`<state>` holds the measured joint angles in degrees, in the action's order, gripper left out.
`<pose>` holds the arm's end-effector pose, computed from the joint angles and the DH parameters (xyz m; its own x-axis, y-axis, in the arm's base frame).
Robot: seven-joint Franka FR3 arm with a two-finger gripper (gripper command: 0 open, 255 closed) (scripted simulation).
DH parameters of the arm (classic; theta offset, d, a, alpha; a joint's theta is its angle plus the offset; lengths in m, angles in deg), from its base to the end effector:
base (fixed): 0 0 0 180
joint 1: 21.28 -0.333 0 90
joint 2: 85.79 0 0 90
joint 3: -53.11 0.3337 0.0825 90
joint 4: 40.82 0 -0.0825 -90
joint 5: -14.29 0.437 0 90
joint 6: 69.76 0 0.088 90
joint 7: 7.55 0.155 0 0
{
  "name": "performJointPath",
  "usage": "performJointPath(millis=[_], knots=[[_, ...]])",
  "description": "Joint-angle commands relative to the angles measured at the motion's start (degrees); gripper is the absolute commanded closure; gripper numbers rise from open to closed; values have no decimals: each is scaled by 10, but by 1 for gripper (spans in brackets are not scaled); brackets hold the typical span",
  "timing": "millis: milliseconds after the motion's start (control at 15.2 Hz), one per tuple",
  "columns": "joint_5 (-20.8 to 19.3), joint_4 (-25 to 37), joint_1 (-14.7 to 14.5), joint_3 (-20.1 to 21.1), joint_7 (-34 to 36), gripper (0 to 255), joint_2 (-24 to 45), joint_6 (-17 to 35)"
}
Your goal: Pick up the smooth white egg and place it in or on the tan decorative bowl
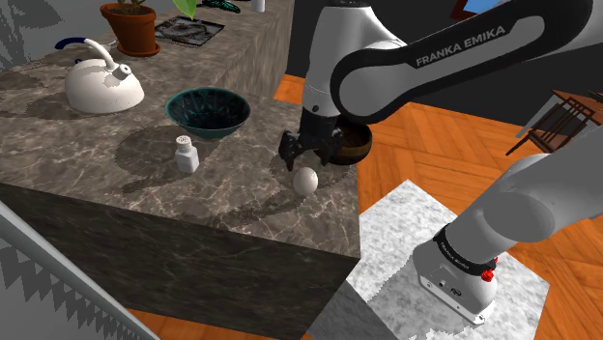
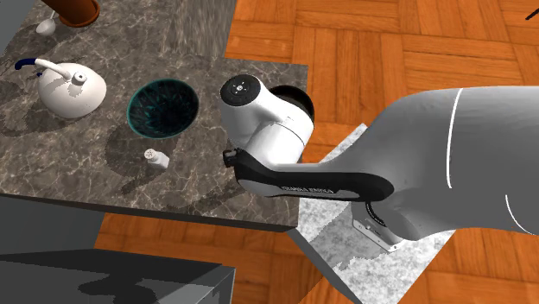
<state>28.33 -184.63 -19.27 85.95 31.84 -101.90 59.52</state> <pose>0.4072 0.2457 0.3010 0.9475 -0.3185 -0.0287 -0.3192 -0.9474 -0.0247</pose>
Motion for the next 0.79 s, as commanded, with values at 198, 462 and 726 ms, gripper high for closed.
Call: performJointPath(millis=[198,462,726], knots=[[-9,-16,4,13,13,0,32,47],[-14,-21,5,16,16,0,43,61],[-14,-21,5,16,16,0,43,61]])
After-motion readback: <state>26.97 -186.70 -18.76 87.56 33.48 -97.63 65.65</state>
